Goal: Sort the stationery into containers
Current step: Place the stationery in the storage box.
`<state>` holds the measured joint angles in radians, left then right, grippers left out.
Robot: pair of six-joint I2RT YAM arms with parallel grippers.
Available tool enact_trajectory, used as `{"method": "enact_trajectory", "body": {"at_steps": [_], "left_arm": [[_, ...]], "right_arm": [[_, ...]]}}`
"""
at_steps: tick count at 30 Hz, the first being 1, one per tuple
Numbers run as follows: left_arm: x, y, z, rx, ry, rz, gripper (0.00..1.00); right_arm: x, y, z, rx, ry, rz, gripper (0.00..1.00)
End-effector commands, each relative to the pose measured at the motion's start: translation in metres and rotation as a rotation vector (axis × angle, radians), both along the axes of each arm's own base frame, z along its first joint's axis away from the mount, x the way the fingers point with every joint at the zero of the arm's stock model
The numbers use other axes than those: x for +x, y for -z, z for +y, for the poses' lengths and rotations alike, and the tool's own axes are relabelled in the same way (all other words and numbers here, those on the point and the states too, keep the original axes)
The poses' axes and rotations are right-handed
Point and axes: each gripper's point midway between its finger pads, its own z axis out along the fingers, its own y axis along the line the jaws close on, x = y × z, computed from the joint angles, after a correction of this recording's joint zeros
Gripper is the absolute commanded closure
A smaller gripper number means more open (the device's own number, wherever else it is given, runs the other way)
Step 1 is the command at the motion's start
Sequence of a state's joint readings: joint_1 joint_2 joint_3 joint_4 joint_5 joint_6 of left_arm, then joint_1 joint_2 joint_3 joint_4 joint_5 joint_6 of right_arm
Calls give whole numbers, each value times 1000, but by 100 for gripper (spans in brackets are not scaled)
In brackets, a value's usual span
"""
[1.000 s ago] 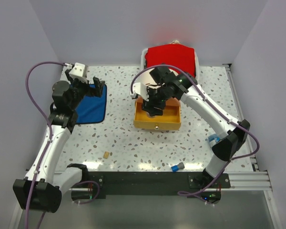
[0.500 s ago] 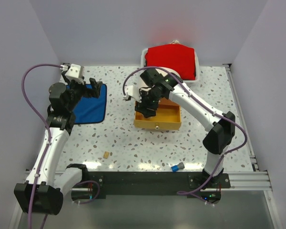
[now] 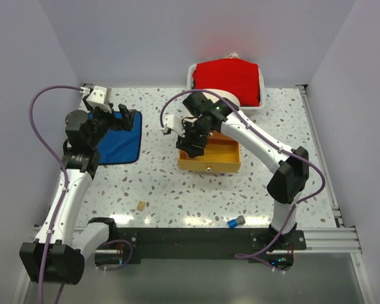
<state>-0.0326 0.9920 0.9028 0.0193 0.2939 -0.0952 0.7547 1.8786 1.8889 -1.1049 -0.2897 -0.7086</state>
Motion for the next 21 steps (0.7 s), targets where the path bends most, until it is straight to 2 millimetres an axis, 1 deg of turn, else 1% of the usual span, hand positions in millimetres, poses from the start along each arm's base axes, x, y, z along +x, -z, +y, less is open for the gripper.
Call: {"method": "enact_trajectory", "body": {"at_steps": [1,4,13,18,19,21], "left_arm": [[3,-7,-2,-27,17,-29,6],[4,-4,-4,-33,25,-26,6],[7,-5,-6,-41,40,-24,6],[7,-6,-6,-43,41,-30,7],[7,-5,-7,-41,43,-26,7],[7,-3,-6,-41,41,-21,7]], "right_arm": [[1,-35,6,91,16,-67,46],[-5,-37,4,94,0,-59,42],[-7,-33,1,84,13,-52,36],[-4,-28,2,79,22,-52,34],[-3,-27,2,77,38,-48,31],[2,-23,2,70,58,-57,29]]}}
